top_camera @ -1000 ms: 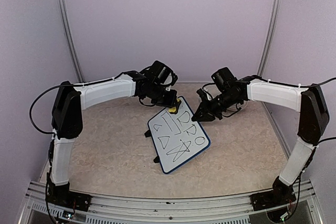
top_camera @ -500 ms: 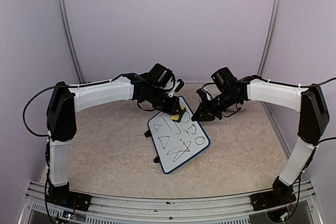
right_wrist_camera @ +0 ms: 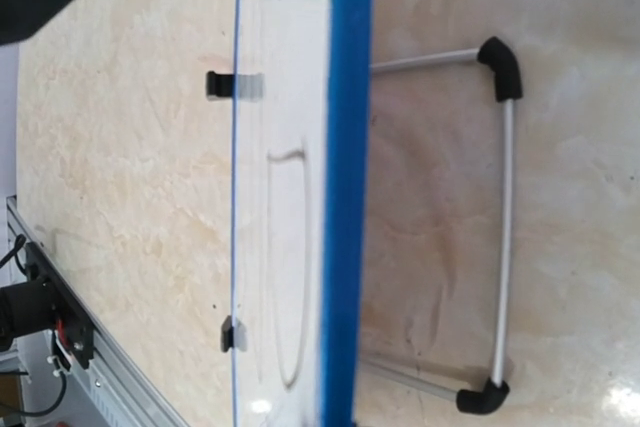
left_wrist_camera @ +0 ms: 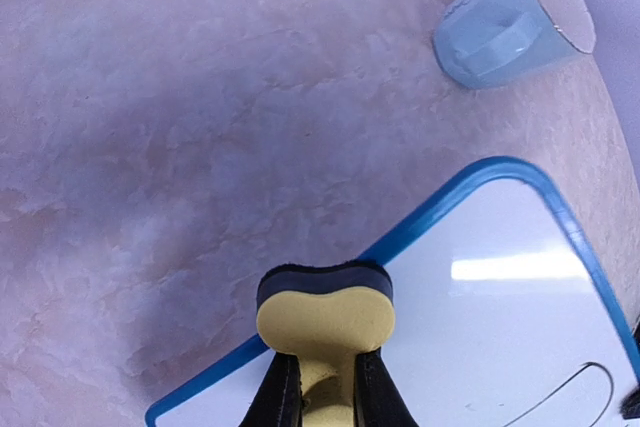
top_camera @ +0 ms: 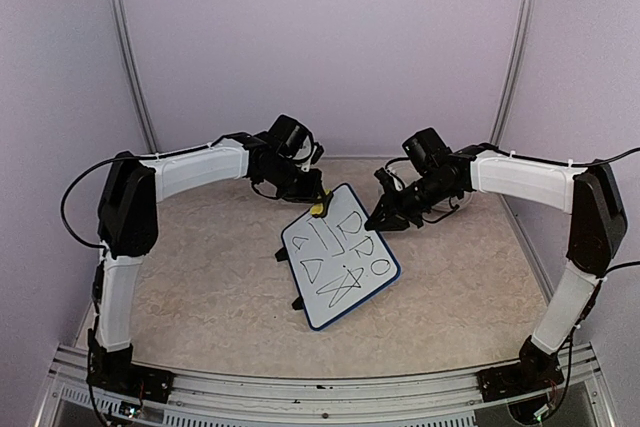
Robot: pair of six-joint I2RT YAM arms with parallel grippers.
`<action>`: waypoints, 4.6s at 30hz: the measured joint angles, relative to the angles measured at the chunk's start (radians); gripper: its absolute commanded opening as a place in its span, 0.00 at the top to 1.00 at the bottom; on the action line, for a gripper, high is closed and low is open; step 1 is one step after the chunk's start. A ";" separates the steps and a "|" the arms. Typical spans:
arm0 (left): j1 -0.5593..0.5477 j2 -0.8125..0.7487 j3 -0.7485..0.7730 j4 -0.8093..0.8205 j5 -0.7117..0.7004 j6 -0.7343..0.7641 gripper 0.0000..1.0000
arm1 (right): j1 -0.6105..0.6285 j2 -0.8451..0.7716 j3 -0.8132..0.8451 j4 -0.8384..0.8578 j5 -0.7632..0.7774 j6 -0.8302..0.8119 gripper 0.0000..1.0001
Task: Erase the whiteboard
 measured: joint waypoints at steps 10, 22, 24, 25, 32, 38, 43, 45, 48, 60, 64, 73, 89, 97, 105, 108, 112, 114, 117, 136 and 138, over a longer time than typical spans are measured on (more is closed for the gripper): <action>0.015 -0.078 -0.169 0.082 -0.037 0.004 1.00 | 0.000 0.000 0.000 0.004 -0.012 0.000 1.00; -0.198 -0.210 -0.285 0.155 -0.033 0.085 1.00 | 0.000 0.000 0.000 0.003 -0.014 0.003 1.00; -0.231 -0.233 -0.315 0.174 -0.021 0.094 1.00 | 0.000 0.000 0.000 0.004 -0.016 0.003 1.00; -0.246 -0.247 -0.332 0.182 -0.017 0.098 1.00 | 0.000 0.000 0.000 0.006 -0.018 0.003 1.00; -0.196 -0.244 -0.327 0.168 -0.035 0.043 1.00 | 0.000 0.000 -0.002 0.025 -0.026 0.001 1.00; -0.124 -0.165 -0.220 0.109 -0.101 0.027 1.00 | 0.000 0.000 -0.008 0.032 -0.026 0.005 1.00; -0.172 -0.143 -0.156 0.072 -0.143 0.066 1.00 | 0.000 0.000 -0.012 0.032 -0.024 0.011 1.00; -0.204 -0.144 -0.146 0.074 -0.143 0.087 1.00 | 0.000 0.000 -0.012 0.031 -0.024 0.011 1.00; -0.245 -0.153 -0.144 0.080 -0.142 0.116 1.00 | -0.001 0.000 -0.014 0.029 -0.023 0.010 1.00; -0.240 -0.180 -0.207 0.140 -0.111 0.139 1.00 | -0.001 -0.003 -0.018 0.037 -0.019 0.010 1.00; -0.251 -0.224 -0.295 0.169 -0.140 0.154 1.00 | -0.001 -0.003 -0.018 0.037 -0.020 0.010 1.00; -0.286 -0.251 -0.328 0.144 -0.205 0.192 1.00 | -0.001 -0.003 -0.018 0.039 -0.026 0.010 1.00; -0.125 -0.145 -0.209 0.114 -0.138 0.095 1.00 | -0.001 -0.003 -0.019 0.043 -0.019 0.021 1.00; -0.174 -0.250 -0.397 0.208 -0.150 0.147 1.00 | -0.001 -0.004 -0.021 0.047 -0.027 0.031 1.00; -0.311 -0.293 -0.403 0.174 -0.131 0.243 1.00 | -0.001 -0.010 -0.031 0.058 -0.025 0.035 1.00; -0.340 -0.299 -0.401 0.162 -0.123 0.269 1.00 | -0.001 -0.011 -0.035 0.064 -0.026 0.038 1.00; -0.355 -0.286 -0.352 0.105 -0.132 0.278 1.00 | -0.001 -0.012 -0.036 0.070 -0.030 0.041 1.00; -0.361 -0.268 -0.310 0.069 -0.145 0.272 1.00 | -0.001 -0.012 -0.037 0.071 -0.030 0.041 1.00; -0.370 -0.237 -0.249 0.023 -0.162 0.260 1.00 | -0.002 -0.012 -0.041 0.074 -0.027 0.041 1.00; -0.310 -0.219 -0.244 0.055 -0.127 0.163 1.00 | -0.004 -0.012 -0.045 0.080 -0.027 0.043 1.00; -0.326 -0.206 -0.211 0.044 -0.129 0.177 1.00 | -0.005 -0.012 -0.045 0.080 -0.027 0.043 1.00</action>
